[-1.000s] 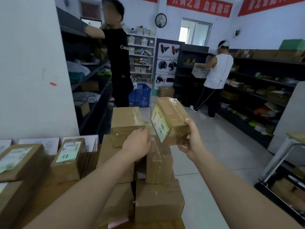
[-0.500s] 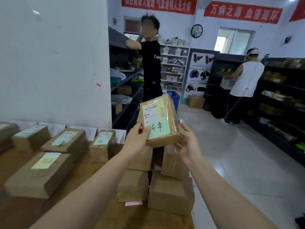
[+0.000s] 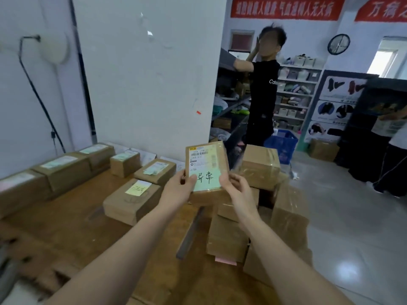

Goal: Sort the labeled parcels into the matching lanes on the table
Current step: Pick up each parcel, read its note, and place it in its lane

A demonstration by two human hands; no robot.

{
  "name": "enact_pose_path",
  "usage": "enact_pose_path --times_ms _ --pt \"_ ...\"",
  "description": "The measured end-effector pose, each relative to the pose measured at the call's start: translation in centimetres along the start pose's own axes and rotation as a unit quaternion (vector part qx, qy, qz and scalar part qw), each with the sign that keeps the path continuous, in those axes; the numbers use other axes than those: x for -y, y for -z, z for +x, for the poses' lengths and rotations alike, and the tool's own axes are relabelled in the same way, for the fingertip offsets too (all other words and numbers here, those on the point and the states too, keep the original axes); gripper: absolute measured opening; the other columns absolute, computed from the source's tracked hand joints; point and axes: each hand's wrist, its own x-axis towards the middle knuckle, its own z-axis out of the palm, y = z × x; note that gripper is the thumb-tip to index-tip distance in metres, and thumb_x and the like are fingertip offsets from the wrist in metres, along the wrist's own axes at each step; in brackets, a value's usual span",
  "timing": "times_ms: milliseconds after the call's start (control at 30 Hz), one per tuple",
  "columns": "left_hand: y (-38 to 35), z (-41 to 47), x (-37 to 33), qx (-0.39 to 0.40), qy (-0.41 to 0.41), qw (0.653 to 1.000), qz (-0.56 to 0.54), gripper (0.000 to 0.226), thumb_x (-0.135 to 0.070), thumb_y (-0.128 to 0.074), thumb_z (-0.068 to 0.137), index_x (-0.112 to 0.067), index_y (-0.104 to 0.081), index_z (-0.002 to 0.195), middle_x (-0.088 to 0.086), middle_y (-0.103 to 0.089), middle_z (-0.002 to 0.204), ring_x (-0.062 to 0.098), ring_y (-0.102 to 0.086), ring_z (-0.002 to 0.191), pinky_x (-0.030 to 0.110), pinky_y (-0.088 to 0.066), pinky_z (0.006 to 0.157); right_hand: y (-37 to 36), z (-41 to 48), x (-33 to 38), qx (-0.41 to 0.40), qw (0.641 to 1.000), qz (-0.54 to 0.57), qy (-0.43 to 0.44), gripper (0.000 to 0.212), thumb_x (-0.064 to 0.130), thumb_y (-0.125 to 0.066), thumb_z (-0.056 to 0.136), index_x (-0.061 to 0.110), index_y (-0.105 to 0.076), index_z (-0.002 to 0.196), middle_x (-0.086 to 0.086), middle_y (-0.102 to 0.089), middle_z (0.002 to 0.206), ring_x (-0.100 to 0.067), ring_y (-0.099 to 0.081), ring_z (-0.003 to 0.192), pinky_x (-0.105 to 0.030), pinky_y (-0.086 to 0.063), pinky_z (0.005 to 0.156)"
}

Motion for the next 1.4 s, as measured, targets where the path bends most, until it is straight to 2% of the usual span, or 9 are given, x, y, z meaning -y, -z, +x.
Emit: enact_pose_path --times_ms 200,400,533,633,933,1067,1133,1233,1400 --pt "5.0 2.4 3.4 0.004 0.061 0.998 0.02 0.041 -0.041 -0.048 0.099 -0.025 -0.048 0.137 -0.006 -0.066 0.116 0.015 -0.065 0.101 0.038 -0.059 0.08 -6.0 1.3 -1.7 0.0 0.999 -0.018 -0.036 0.039 0.034 -0.064 0.094 0.018 -0.056 0.128 0.003 -0.064 0.119 -0.01 -0.061 0.105 -0.021 -0.052 0.077" --pt "9.0 5.8 6.7 0.046 0.11 0.992 0.041 0.047 -0.035 -0.046 0.099 -0.027 -0.038 0.145 -0.002 -0.061 0.131 0.019 -0.061 0.111 0.041 -0.056 0.088 -11.4 2.4 -3.1 -0.025 0.996 -0.037 -0.079 0.04 0.026 -0.062 0.096 0.018 -0.056 0.134 0.006 -0.064 0.114 -0.011 -0.061 0.105 -0.02 -0.052 0.072" --pt "10.3 8.0 8.7 0.061 0.123 0.989 0.062 0.037 -0.031 -0.047 0.1 -0.018 -0.044 0.134 0.002 -0.062 0.125 0.02 -0.062 0.105 0.043 -0.054 0.089 -14.1 3.1 -4.5 -0.06 0.991 -0.052 -0.108 0.041 0.023 -0.065 0.094 0.021 -0.055 0.133 0.005 -0.062 0.12 -0.016 -0.059 0.113 -0.039 -0.054 0.094" --pt "10.6 9.4 10.2 0.079 0.116 0.987 0.082 0.035 -0.031 -0.048 0.1 -0.014 -0.047 0.13 0.003 -0.06 0.126 0.021 -0.058 0.109 0.041 -0.051 0.092 -15.5 3.7 -5.5 -0.082 0.987 -0.064 -0.12 0.042 0.023 -0.065 0.093 0.02 -0.055 0.134 0.002 -0.064 0.124 -0.017 -0.06 0.113 -0.042 -0.054 0.096" --pt "8.1 12.4 14.2 0.12 0.098 0.979 0.13 0.035 -0.027 -0.047 0.101 -0.013 -0.054 0.132 0.004 -0.062 0.129 0.021 -0.058 0.112 0.025 -0.049 0.074 -16.4 6.3 -9.5 -0.123 0.972 -0.128 -0.156 0.045 0.025 -0.059 0.097 0.02 -0.049 0.141 0.001 -0.06 0.134 -0.017 -0.057 0.119 -0.035 -0.055 0.092" --pt "6.6 13.8 15.7 0.127 0.101 0.975 0.155 0.034 -0.027 -0.047 0.101 -0.013 -0.056 0.13 0.003 -0.063 0.125 0.016 -0.058 0.098 0.027 -0.052 0.073 -15.9 8.1 -11.4 -0.122 0.963 -0.16 -0.181 0.032 0.021 -0.058 0.098 0.019 -0.052 0.129 -0.001 -0.06 0.129 -0.01 -0.054 0.103 -0.025 -0.055 0.078" --pt "5.7 14.7 16.5 0.135 0.103 0.972 0.163 0.032 -0.026 -0.048 0.101 -0.013 -0.057 0.129 0.004 -0.063 0.126 0.013 -0.057 0.094 0.018 -0.047 0.061 -15.7 9.0 -12.4 -0.109 0.958 -0.179 -0.194 0.022 0.02 -0.057 0.098 0.02 -0.053 0.12 -0.001 -0.061 0.125 -0.008 -0.053 0.097 -0.019 -0.051 0.068" --pt "4.6 15.7 17.6 0.141 0.109 0.968 0.177 0.034 -0.024 -0.049 0.101 -0.012 -0.055 0.132 0.005 -0.062 0.128 0.01 -0.055 0.092 0.012 -0.039 0.051 -15.4 10.2 -13.9 -0.088 0.953 -0.207 -0.202 0.024 0.021 -0.058 0.098 0.019 -0.055 0.122 -0.001 -0.063 0.124 -0.008 -0.056 0.094 -0.022 -0.054 0.073" --pt "3.3 17.0 19.9 0.159 0.122 0.956 0.213 0.031 -0.023 -0.05 0.1 -0.014 -0.057 0.129 0.003 -0.062 0.128 0.015 -0.061 0.109 0.012 -0.04 0.051 -15.6 11.8 -15.8 -0.058 0.94 -0.247 -0.23 0.013 0.022 -0.061 0.096 0.025 -0.056 0.108 0.0 -0.065 0.124 -0.012 -0.062 0.107 -0.023 -0.057 0.074"
